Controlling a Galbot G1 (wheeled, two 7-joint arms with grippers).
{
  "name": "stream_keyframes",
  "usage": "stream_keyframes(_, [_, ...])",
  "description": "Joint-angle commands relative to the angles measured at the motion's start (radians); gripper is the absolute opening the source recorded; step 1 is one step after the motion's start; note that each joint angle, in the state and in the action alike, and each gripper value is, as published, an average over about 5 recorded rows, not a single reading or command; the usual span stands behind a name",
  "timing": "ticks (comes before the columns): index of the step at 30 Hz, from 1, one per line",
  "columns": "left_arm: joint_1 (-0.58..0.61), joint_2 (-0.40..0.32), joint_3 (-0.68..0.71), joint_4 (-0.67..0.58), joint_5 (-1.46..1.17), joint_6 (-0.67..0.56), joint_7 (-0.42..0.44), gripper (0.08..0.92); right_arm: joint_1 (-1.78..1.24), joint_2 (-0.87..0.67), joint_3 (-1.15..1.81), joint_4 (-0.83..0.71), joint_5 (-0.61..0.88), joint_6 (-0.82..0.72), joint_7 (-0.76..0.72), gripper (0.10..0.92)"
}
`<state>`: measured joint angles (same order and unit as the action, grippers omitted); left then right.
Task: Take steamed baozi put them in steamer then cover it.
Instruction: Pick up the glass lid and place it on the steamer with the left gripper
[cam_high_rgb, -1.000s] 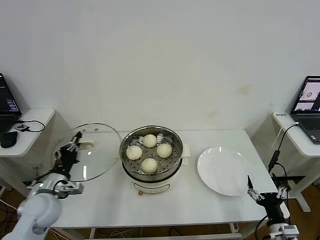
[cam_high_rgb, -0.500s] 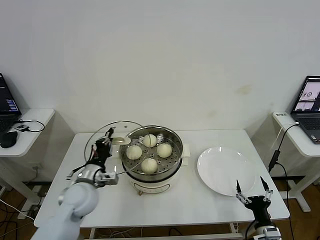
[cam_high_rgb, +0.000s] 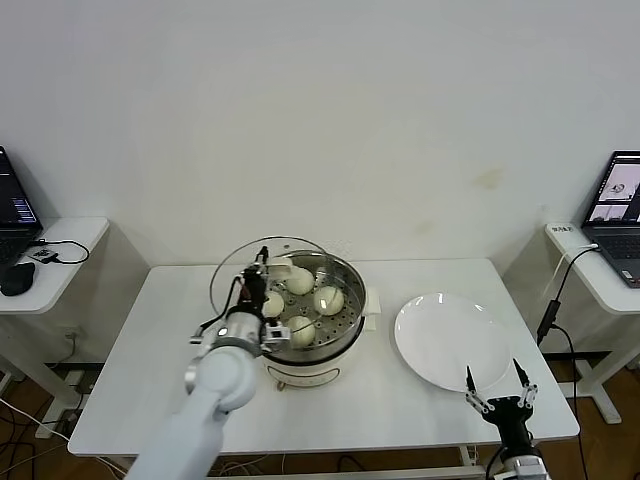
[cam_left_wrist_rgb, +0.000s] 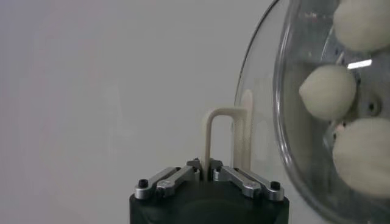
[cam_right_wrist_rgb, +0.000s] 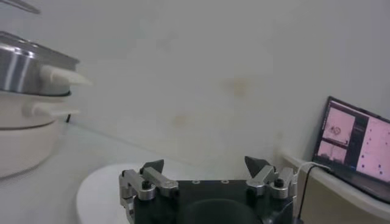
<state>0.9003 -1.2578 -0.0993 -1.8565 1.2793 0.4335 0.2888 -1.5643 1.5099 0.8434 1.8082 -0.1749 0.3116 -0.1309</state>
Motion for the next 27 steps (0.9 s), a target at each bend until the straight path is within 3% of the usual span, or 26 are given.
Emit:
stream_keyframes(1, [-0.035,-0.169,0.058,0.088,0.168,0.025,0.061,0.149,0.001,0.006,-0.002,-0.016,-0.027,0.014,0.009,0.823])
stream_keyframes(27, [0.012,-0.212,0.041,0.114,0.217,-0.002,0.047,0.149,0.003,0.011,-0.022,-0.036,-0.034,0.027,0.007,0.823])
